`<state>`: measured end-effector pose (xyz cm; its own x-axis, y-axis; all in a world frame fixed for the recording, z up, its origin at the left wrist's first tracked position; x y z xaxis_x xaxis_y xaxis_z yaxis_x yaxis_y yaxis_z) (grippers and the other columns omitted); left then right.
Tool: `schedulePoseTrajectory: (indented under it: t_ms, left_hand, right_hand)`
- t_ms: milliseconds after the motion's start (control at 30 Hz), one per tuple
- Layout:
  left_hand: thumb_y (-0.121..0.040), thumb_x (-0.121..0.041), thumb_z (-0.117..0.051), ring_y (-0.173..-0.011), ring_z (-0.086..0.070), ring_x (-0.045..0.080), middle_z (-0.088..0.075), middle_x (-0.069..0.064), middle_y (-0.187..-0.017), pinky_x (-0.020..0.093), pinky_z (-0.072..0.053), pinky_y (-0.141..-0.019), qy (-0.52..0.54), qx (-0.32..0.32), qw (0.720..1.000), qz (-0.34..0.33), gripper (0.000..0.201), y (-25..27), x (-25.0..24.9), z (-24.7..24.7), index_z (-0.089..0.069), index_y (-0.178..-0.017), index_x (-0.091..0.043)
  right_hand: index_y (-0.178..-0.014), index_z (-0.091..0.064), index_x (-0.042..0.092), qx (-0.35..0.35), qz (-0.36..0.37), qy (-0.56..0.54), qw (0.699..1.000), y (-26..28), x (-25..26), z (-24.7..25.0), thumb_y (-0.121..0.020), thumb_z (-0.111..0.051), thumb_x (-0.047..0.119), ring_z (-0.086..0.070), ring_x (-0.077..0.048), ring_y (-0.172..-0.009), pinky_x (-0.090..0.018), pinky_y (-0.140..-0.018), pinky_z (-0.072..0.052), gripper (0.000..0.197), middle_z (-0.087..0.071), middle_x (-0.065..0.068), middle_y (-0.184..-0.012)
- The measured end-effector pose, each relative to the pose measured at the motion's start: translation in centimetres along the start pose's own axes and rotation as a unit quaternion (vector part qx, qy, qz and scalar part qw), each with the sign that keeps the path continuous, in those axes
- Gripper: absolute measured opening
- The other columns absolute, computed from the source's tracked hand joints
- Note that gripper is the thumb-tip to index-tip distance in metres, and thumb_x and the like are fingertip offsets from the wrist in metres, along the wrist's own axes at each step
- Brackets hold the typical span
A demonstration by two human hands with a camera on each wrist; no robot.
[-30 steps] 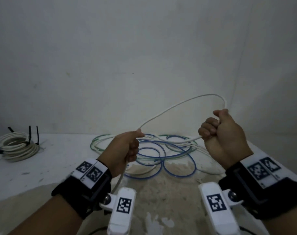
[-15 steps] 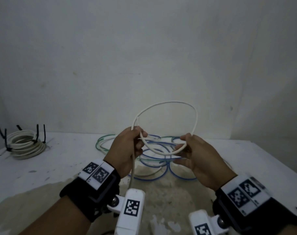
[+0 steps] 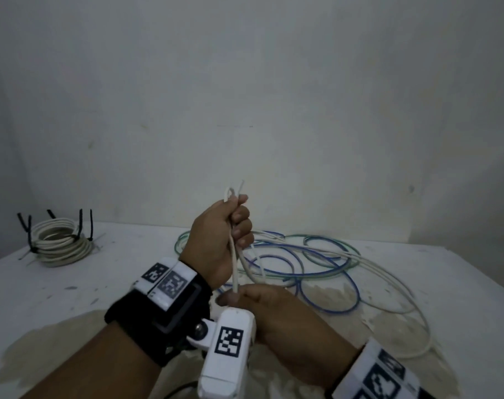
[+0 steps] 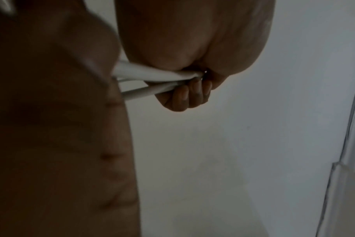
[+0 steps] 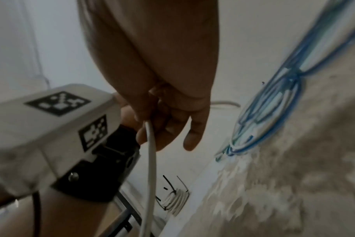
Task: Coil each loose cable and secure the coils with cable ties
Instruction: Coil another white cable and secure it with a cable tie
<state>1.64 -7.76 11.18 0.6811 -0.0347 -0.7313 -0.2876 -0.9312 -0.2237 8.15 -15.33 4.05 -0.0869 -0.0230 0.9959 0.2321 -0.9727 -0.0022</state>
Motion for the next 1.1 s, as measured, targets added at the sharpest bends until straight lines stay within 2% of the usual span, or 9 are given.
schedulePoseTrajectory:
  t_ms: [100, 267, 367, 533, 633, 733, 933, 1033, 1100]
  left_hand:
    - [-0.101, -0.019, -0.034, -0.036, -0.028, 0.006, -0.033, -0.007, -0.051, 0.017, -0.026, -0.035, 0.006, 0.005, 1.0, 0.015, 0.024, -0.2, -1.5, 0.4, -0.046, -0.081, -0.012]
    - [-0.088, -0.015, -0.038, -0.036, -0.027, 0.005, -0.03, -0.008, -0.05, 0.017, -0.025, -0.037, 0.004, 0.004, 1.0, -0.016, 0.02, -0.7, -6.6, 1.1, -0.043, -0.069, -0.018]
    - [-0.077, -0.016, -0.042, -0.037, -0.026, 0.006, -0.03, -0.008, -0.052, 0.018, -0.025, -0.039, 0.006, 0.011, 0.999, -0.049, 0.01, -0.6, -9.8, 1.2, -0.043, -0.067, -0.018]
    - [-0.094, -0.016, -0.031, -0.038, -0.027, 0.008, -0.031, -0.007, -0.052, 0.016, -0.029, -0.041, -0.015, 0.0, 0.998, -0.064, 0.028, -0.1, -11.2, 1.0, -0.043, -0.069, -0.017]
    - [-0.098, -0.016, -0.03, -0.039, -0.029, 0.009, -0.033, -0.005, -0.051, 0.016, -0.033, -0.044, -0.03, -0.009, 0.995, -0.094, 0.029, 0.4, -11.3, 0.7, -0.043, -0.071, -0.016]
    - [-0.099, -0.015, -0.03, -0.041, -0.029, 0.01, -0.034, -0.005, -0.052, 0.017, -0.036, -0.046, -0.037, -0.026, 0.991, -0.128, 0.029, 0.8, -12.3, 0.8, -0.042, -0.073, -0.016]
    - [-0.099, -0.013, -0.032, -0.041, -0.031, 0.01, -0.036, -0.005, -0.051, 0.018, -0.037, -0.045, -0.062, -0.081, 0.979, -0.178, 0.025, 1.7, -14.4, 2.9, -0.042, -0.077, -0.015]
    - [-0.098, -0.016, -0.033, -0.042, -0.029, 0.01, -0.034, -0.003, -0.053, 0.018, -0.033, -0.045, -0.066, -0.089, 0.984, -0.142, 0.025, 2.1, -13.3, 3.3, -0.044, -0.076, -0.013]
    - [-0.1, -0.023, -0.031, -0.043, -0.028, 0.011, -0.033, -0.002, -0.055, 0.019, -0.032, -0.046, -0.056, -0.087, 0.987, -0.123, 0.029, 2.4, -11.9, 3.4, -0.045, -0.077, -0.012]
  right_hand:
    - [-0.062, -0.056, 0.02, -0.033, 0.117, 0.263, 0.957, 0.6, 1.9, 0.8, -0.096, -0.05, 0.034, -0.05, -0.003, -0.058, -0.015, -0.058, -0.037, 0.037, -0.054, 0.007, -0.061]
    - [-0.078, -0.064, 0.01, -0.031, 0.122, 0.457, 0.881, 0.9, 0.7, 4.5, -0.095, -0.053, 0.036, -0.06, -0.009, -0.072, -0.021, -0.062, -0.039, 0.033, -0.066, -0.002, -0.075]
    - [-0.073, -0.057, 0.017, -0.044, 0.129, 0.63, 0.765, 0.9, 0.2, 7.4, -0.091, -0.057, 0.037, -0.056, -0.01, -0.067, -0.021, -0.053, -0.029, 0.027, -0.052, 0.005, -0.062]
    - [-0.047, -0.059, 0.032, -0.151, 0.102, 0.738, 0.65, 0.3, 1.8, 13.1, -0.041, -0.095, 0.019, -0.051, -0.012, -0.034, -0.019, -0.036, -0.026, 0.038, -0.052, 0.002, -0.041]
    - [-0.08, -0.073, 0.032, -0.169, 0.051, 0.766, 0.618, -0.4, 2.7, 13.8, -0.079, -0.074, 0.03, -0.066, -0.016, -0.073, -0.027, -0.061, -0.044, 0.002, -0.069, 0.002, -0.079]
    - [-0.104, -0.068, 0.031, -0.156, 0.024, 0.757, 0.634, -1.4, 2.1, 14.1, -0.097, -0.047, 0.027, -0.061, -0.014, -0.098, -0.024, -0.071, -0.036, 0.022, -0.066, 0.002, -0.104]
    - [-0.066, -0.042, 0.025, -0.116, -0.066, 0.742, 0.657, -3.5, 0.0, 14.4, -0.091, -0.038, 0.002, -0.053, -0.016, -0.078, -0.022, -0.063, -0.035, 0.034, -0.042, 0.005, -0.072]
    - [-0.108, -0.058, 0.023, -0.106, -0.111, 0.779, 0.608, -4.1, -0.1, 13.4, -0.095, -0.037, 0.011, -0.058, -0.017, -0.1, -0.03, -0.087, -0.042, 0.027, -0.059, 0.002, -0.105]
    - [-0.136, -0.042, 0.02, -0.072, -0.136, 0.766, 0.625, -4.5, -0.1, 11.6, -0.097, -0.039, 0.025, -0.049, -0.019, -0.123, -0.041, -0.107, -0.033, 0.04, -0.051, -0.001, -0.134]
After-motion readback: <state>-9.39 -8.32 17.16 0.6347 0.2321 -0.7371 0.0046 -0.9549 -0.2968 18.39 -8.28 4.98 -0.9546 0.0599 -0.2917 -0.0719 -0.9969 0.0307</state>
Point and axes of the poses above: each hand's wrist, its own y-axis away from the middle knuckle, its own z-axis out of the back of the hand, x = y × z, the point moved 6 cm from there along -y, towards the middle knuckle
